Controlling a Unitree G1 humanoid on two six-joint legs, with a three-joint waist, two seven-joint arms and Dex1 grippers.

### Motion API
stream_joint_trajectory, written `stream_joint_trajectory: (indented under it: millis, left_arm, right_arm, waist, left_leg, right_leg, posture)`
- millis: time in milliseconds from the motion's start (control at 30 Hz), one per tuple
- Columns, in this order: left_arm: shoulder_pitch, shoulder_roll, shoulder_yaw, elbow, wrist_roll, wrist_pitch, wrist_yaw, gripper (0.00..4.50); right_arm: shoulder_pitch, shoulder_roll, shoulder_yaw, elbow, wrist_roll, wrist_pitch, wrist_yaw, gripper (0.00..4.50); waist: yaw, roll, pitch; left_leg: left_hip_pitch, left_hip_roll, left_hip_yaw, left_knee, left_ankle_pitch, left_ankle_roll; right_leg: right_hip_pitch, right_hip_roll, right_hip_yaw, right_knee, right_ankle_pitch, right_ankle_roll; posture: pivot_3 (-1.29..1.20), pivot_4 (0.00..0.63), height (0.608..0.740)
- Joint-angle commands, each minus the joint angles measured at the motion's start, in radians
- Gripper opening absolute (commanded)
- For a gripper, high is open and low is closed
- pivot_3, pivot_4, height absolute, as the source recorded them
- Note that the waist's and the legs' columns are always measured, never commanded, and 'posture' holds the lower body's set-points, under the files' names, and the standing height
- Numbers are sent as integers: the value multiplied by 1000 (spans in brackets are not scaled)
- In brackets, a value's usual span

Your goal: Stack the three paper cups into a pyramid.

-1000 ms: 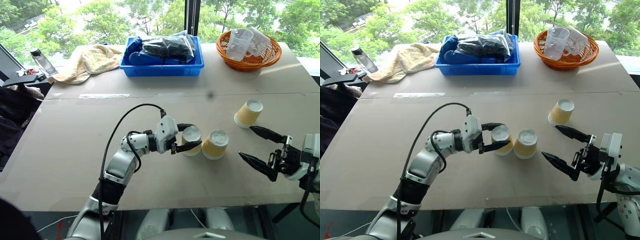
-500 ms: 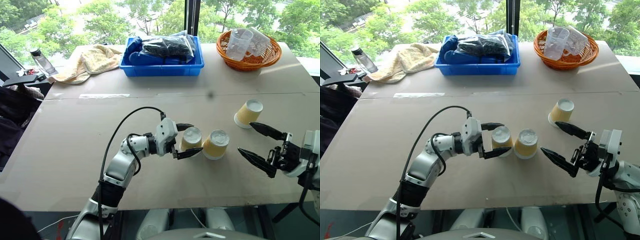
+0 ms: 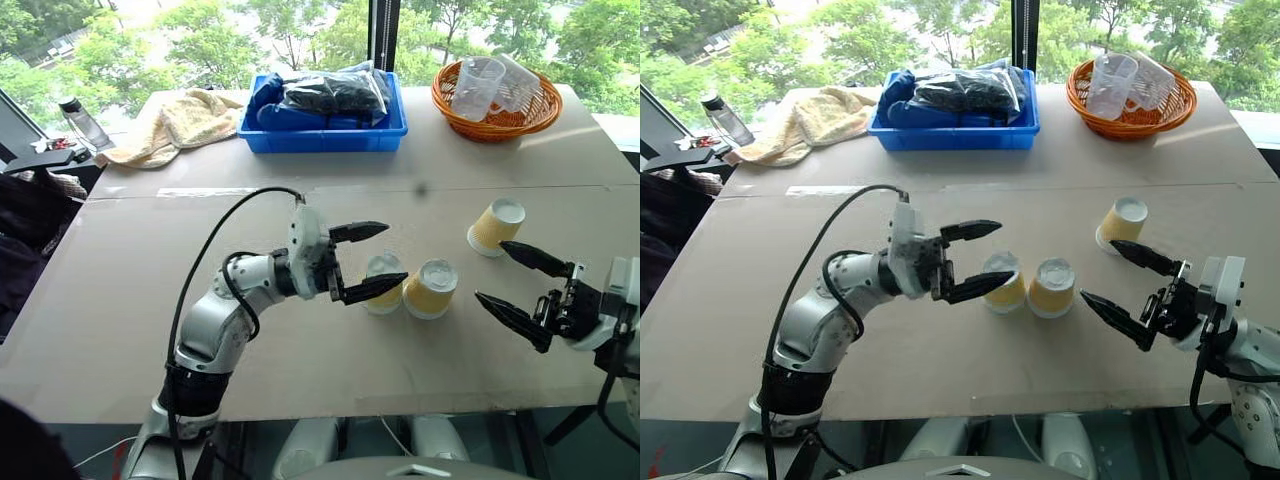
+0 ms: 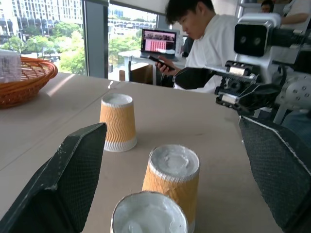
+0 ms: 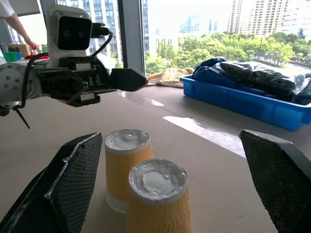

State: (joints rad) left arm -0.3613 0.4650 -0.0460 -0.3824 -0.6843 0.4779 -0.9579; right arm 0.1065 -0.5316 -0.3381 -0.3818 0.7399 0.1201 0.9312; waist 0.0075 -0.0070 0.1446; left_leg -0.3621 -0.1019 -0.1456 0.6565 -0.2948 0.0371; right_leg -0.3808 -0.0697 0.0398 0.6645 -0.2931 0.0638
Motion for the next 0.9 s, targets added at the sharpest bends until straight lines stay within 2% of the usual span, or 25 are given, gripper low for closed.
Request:
stream_joint_trajectory:
  millis: [33, 100, 167, 400, 500, 900]
  left_arm:
    - [-22, 113, 87, -69, -108, 113, -23, 4457]
    - [-40, 215, 126, -72, -145, 175, -56, 4457]
    - [-63, 303, 155, -64, -164, 220, -82, 4457]
    - [-120, 448, 215, -48, -177, 296, -84, 4457]
    - [-120, 472, 226, -54, -176, 318, -61, 4457]
    - [-87, 473, 261, -120, -219, 333, -5, 4457]
  right_arm:
    - [-63, 15, -48, 41, -115, -12, -190, 4500]
    - [-100, 16, -41, 72, -198, 39, -321, 4500]
    - [-128, 26, -33, 99, -229, 58, -379, 4500]
    - [-230, 68, -5, 234, -250, 108, -443, 4500]
    - [-269, 89, -8, 281, -219, 113, -425, 4500]
    - [-342, 85, 55, 440, -277, 43, -315, 4500]
  waist:
    - [-2, 0, 0]
    - [-1, 0, 0]
    - [0, 1, 0]
    - [-4, 1, 1]
    - [-19, 2, 1]
    - [-26, 2, 1]
  left_leg:
    - [0, 0, 0, 0, 0, 0]
    - [0, 0, 0, 0, 0, 0]
    - [-1, 0, 0, 0, 0, 0]
    - [-2, 0, 2, -2, 0, 0]
    - [-2, 0, 1, -3, 0, -1]
    - [-2, 0, 2, -3, 0, -1]
  right_leg:
    - [0, 0, 0, 1, 0, 0]
    - [-1, 0, 0, 1, 0, 0]
    - [-3, 1, 0, 1, 0, 0]
    - [-4, 0, 1, 0, 0, 0]
    - [-4, 1, 1, 0, 0, 0]
    - [-5, 1, 2, 1, 0, 0]
  posture:
    - [0, 150, 740]
    - [0, 150, 740]
    - [0, 150, 740]
    - [0, 150, 740]
    - [0, 150, 740]
    - [0, 150, 740]
